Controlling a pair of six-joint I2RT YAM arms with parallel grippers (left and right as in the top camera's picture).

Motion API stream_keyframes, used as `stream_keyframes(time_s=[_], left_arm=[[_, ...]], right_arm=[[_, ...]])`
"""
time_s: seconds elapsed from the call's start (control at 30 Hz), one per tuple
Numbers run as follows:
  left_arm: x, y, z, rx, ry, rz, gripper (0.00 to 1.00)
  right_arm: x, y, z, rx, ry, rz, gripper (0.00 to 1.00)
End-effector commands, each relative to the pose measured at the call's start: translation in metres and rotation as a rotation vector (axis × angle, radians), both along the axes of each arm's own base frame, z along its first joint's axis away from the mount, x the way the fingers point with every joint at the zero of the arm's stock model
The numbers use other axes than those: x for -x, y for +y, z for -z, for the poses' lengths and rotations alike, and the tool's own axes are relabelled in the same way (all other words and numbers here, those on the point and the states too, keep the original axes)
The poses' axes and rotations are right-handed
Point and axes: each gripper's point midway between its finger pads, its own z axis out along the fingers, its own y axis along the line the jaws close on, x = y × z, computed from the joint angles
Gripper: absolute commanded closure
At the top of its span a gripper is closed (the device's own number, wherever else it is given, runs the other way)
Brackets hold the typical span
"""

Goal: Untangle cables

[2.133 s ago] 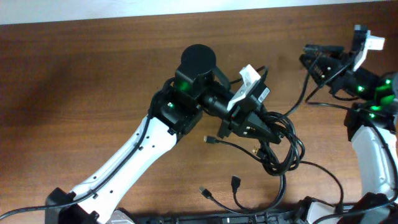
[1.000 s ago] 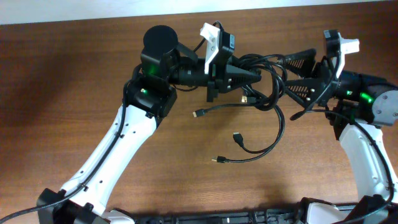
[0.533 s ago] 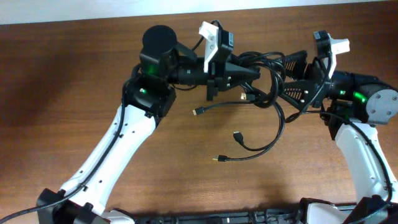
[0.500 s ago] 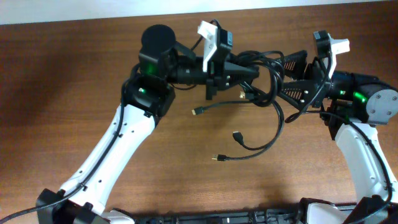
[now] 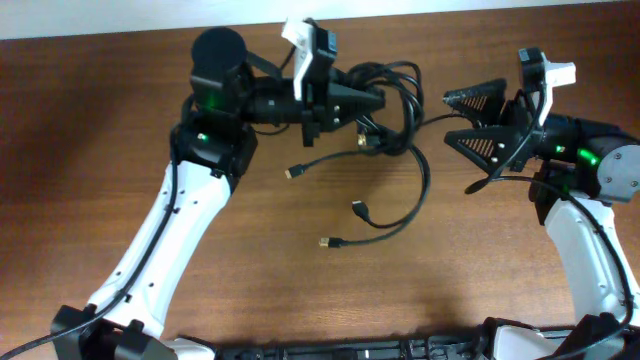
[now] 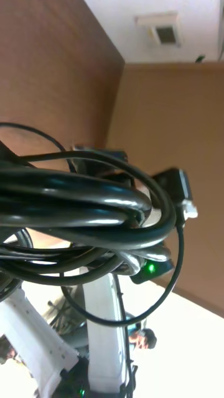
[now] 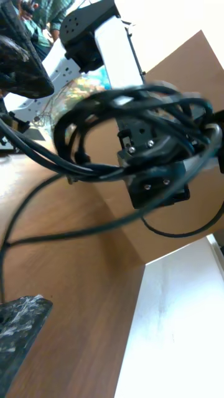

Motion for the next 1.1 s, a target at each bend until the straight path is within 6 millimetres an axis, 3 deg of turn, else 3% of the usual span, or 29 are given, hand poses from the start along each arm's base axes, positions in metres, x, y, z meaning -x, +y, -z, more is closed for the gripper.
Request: stream_keyframes(time_s=[0.0,0.2,0.87,1.07], left_arm=[[0.022,-0.009,-0.011,0.012,-0.019,0.067,1.00],[0.031,-0.019,-0.011,0.012,-0.018,0.094,1.00],[0.020,-0.037,-0.012,0.016,-0.011,-0.023,1.00],[0.020,-0.037,-0.012,0.016,-0.011,-0.023,1.00]], right_arm=[[0.001,0.001,-0.007,-0.003,-0.033,0.007,0.01],[0.000,0.001,-0.008,-0.011,-0.035,0.014,0.01],[0.000,0.002,-0.008,-0.007,-0.035,0.009,0.01],[0.012,0.024,-0.007,0.014,-0.083,-0.074,0.02]])
